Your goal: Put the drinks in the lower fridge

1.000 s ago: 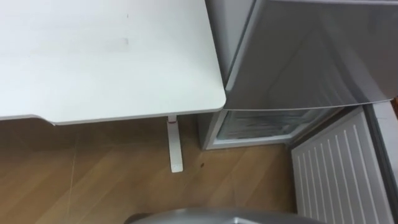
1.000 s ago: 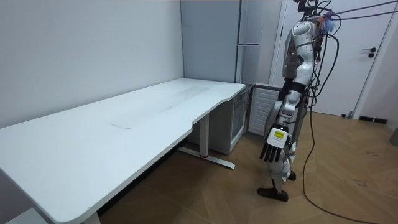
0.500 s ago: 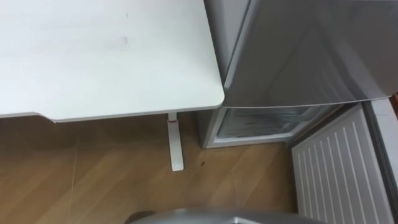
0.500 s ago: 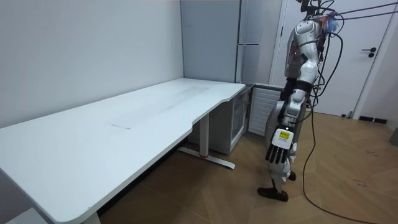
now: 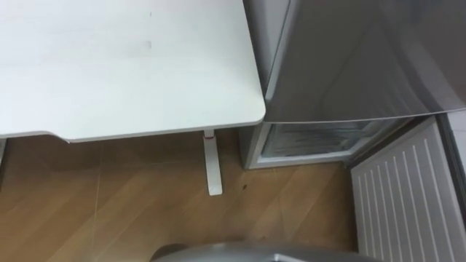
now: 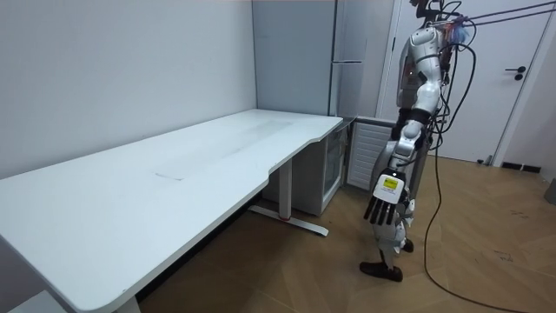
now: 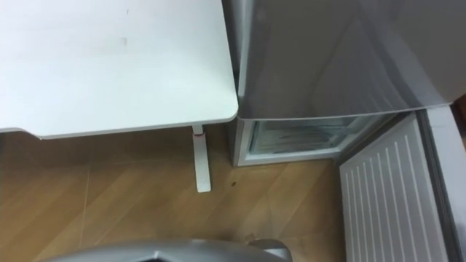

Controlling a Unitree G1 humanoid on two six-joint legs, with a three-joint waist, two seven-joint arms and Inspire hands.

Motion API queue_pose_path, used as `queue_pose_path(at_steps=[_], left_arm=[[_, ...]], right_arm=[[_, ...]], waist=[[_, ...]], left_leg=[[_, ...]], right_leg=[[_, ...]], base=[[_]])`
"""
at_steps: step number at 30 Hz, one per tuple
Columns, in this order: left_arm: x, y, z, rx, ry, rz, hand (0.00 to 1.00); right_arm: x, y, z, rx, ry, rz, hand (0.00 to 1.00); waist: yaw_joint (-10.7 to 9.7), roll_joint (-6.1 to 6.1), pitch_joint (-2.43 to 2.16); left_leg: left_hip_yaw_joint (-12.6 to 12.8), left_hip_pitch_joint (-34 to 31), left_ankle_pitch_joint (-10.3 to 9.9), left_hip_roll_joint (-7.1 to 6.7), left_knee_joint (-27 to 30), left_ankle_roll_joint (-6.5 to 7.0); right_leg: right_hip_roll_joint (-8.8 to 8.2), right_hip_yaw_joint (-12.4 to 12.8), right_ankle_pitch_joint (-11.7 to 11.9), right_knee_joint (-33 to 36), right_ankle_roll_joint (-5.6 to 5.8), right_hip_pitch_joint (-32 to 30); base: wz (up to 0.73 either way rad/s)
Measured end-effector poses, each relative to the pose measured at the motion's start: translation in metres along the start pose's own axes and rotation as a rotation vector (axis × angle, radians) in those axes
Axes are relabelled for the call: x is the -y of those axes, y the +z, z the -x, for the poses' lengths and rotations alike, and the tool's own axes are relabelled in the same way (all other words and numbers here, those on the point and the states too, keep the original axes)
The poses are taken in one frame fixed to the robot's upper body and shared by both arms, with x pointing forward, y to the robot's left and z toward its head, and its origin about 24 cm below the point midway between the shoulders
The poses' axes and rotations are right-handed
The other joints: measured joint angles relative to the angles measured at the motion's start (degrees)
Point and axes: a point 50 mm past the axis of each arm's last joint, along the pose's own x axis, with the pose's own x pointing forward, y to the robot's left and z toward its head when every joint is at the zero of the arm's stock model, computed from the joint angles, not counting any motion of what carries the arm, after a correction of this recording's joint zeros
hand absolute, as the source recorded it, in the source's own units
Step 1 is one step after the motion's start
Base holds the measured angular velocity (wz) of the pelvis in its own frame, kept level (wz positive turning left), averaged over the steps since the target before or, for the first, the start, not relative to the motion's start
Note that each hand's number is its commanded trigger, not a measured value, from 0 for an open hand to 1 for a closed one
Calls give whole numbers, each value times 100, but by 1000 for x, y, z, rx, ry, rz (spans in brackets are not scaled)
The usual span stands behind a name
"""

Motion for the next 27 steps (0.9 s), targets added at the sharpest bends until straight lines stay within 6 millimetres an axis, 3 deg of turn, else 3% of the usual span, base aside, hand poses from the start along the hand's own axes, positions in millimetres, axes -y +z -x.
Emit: queue_pose_path(at_steps=[8, 16, 23, 27], left_arm=[[4, 9, -1, 30, -13, -23, 0], [11, 10, -1, 46, -51, -53, 0], [17, 10, -1, 47, -73, -77, 0], [31, 8, -1, 40, -113, -95, 0]], right_arm=[[-10, -20, -2, 20, 87, 74, 0], [-39, -24, 3, 90, 272, 184, 0], [-62, -44, 10, 124, 398, 272, 0], [-94, -59, 23, 139, 546, 312, 0]], waist=[[89, 12, 20], [127, 46, 33], [277, 134, -2], [280, 204, -1]], left_leg=[[17, 61, -2, 12, -4, -2], [196, 102, -2, 58, -10, -4], [198, 75, -5, 68, 0, -10], [198, 117, -5, 54, -39, -11]], right_leg=[[13, 46, -1, -4, -3, 52], [43, 267, 8, -7, -28, -30], [55, 275, 13, 11, -36, -52], [50, 284, 12, 4, -34, -23]], base=[[-2], [-12], [0], [0]])
